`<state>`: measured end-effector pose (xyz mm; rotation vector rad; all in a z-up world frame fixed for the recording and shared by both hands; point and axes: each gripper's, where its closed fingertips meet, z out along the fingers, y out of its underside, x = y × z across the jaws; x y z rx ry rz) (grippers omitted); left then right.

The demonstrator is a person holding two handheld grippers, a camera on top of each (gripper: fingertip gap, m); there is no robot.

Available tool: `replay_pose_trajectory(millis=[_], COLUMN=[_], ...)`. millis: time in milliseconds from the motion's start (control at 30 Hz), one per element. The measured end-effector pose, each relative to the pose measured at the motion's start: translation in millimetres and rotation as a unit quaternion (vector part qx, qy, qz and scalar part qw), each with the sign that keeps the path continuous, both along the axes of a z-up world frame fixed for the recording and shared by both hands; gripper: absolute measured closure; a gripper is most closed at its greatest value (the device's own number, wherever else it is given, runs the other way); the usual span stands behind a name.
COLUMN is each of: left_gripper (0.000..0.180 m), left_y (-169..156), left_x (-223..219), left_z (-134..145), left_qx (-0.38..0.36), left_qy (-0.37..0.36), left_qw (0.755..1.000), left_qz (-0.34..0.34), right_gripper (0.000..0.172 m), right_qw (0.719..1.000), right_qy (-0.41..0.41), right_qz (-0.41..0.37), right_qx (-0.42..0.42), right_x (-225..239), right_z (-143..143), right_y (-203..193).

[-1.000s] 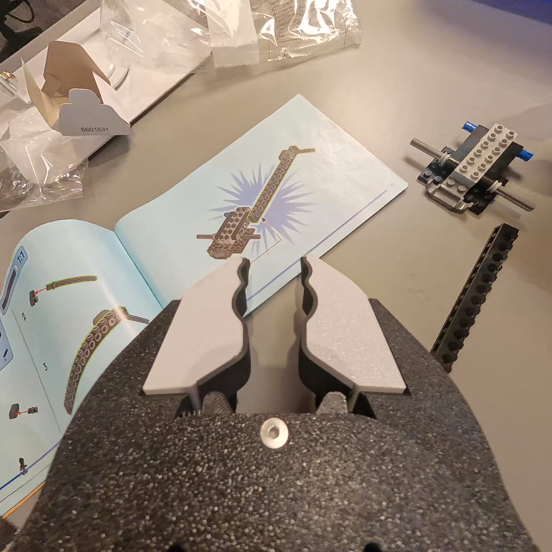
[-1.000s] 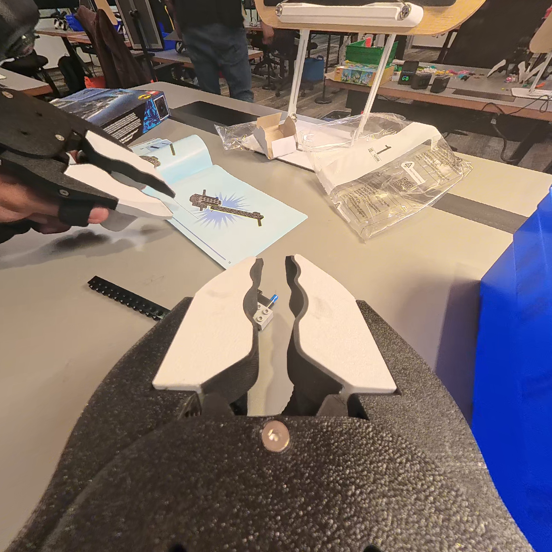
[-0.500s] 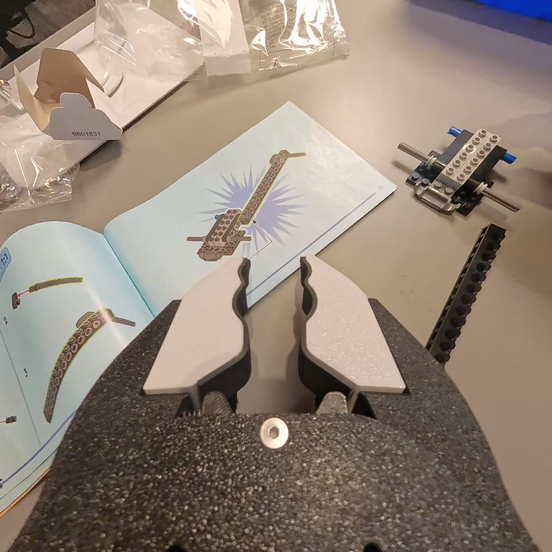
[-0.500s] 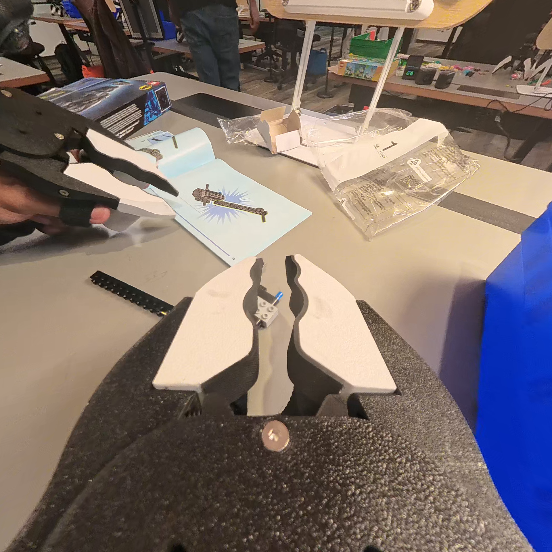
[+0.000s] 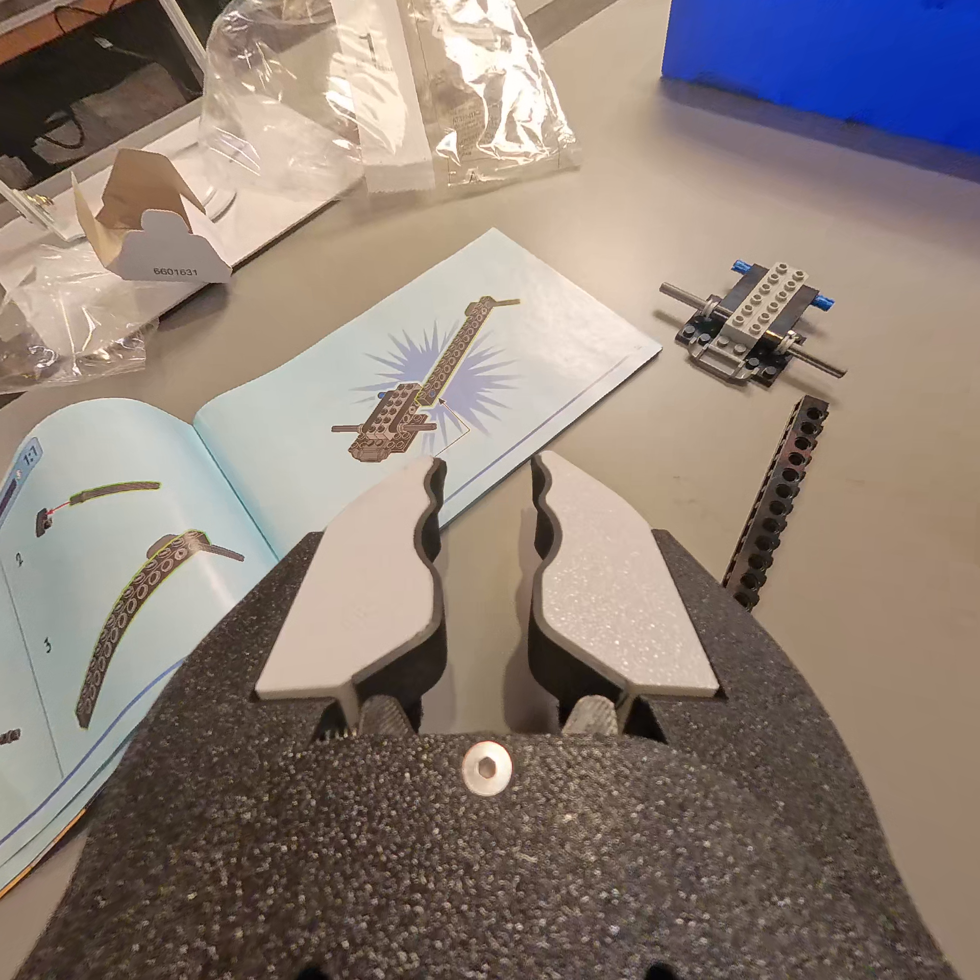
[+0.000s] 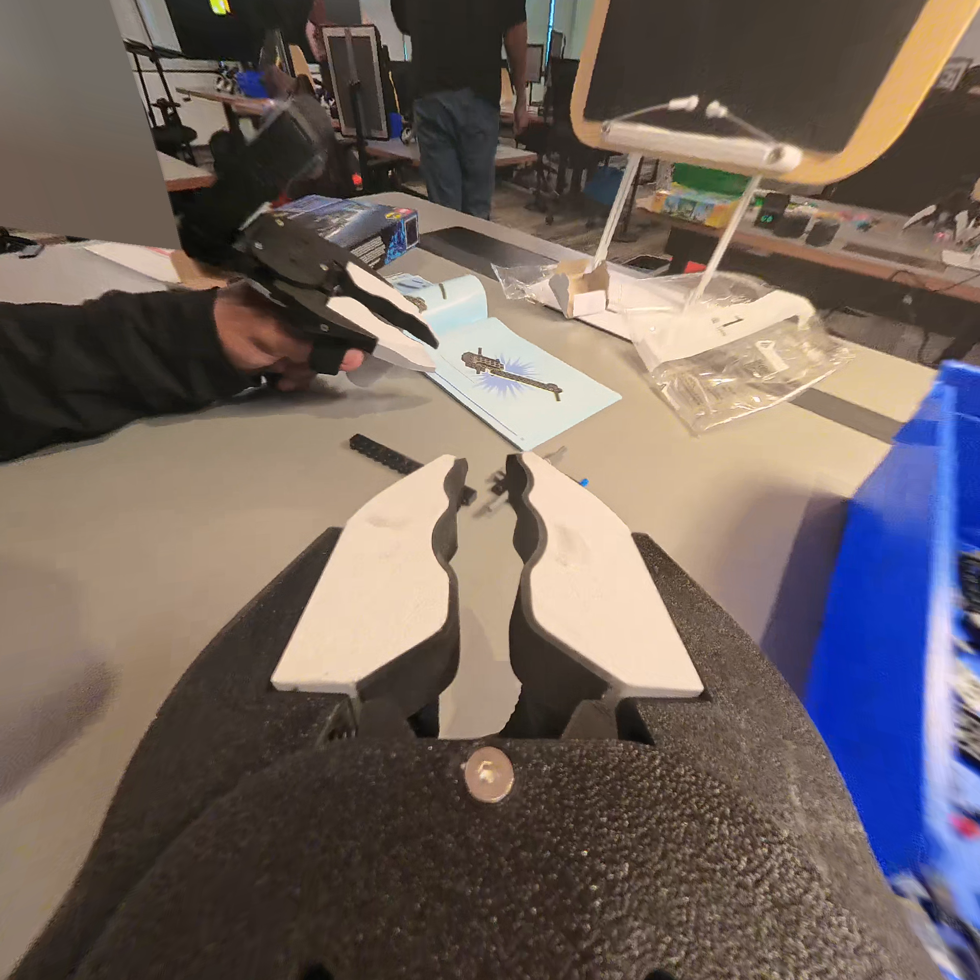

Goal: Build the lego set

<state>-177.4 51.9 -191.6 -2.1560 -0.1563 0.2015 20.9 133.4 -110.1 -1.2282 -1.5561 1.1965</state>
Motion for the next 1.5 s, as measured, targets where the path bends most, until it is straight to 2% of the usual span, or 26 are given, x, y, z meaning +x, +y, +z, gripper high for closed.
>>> replay_pose_trajectory(millis=[133,233,300,367,467,533,667,867,1133,1500], left_gripper=[0.148,0.148,0.148,0.148,0.148,0.148,0.148,0.148,0.148,0.148], left_y=[2,3,4,4,4,4,3,3,-7,-9], left_x=[1,3,4,5,6,7,9,18,34,36], left_z=[-4,-7,-8,-9,-8,-7,-7,-6,-7,-10], left_qx=[-0.014,-0.025,-0.031,-0.033,-0.030,-0.027,-0.025,-0.025,-0.026,-0.035], left_qy=[0.006,0.018,0.023,0.024,0.021,0.020,0.023,0.039,0.021,0.021], left_qw=[1.000,0.999,0.999,0.999,0.999,0.999,0.999,0.997,0.996,0.996], left_qz=[-0.002,-0.008,-0.012,-0.016,-0.020,-0.023,-0.032,-0.061,-0.083,-0.083], right_gripper=[0.156,0.157,0.157,0.157,0.156,0.154,0.149,0.149,0.147,0.146], right_qw=[0.999,0.985,0.958,0.917,0.843,0.809,0.770,0.785,0.829,0.834], right_qy=[-0.013,-0.069,-0.144,-0.227,-0.336,-0.395,-0.448,-0.440,-0.426,-0.433], right_qz=[-0.014,-0.047,-0.067,-0.062,0.001,0.041,0.081,0.081,0.042,0.024], right_qx=[0.050,0.151,0.240,0.323,0.420,0.433,0.447,0.428,0.359,0.341], right_x=[48,68,70,63,46,34,10,-10,11,17], right_z=[29,43,39,27,-2,-23,-46,-54,-47,-49], right_y=[40,107,167,225,285,308,325,309,294,287])
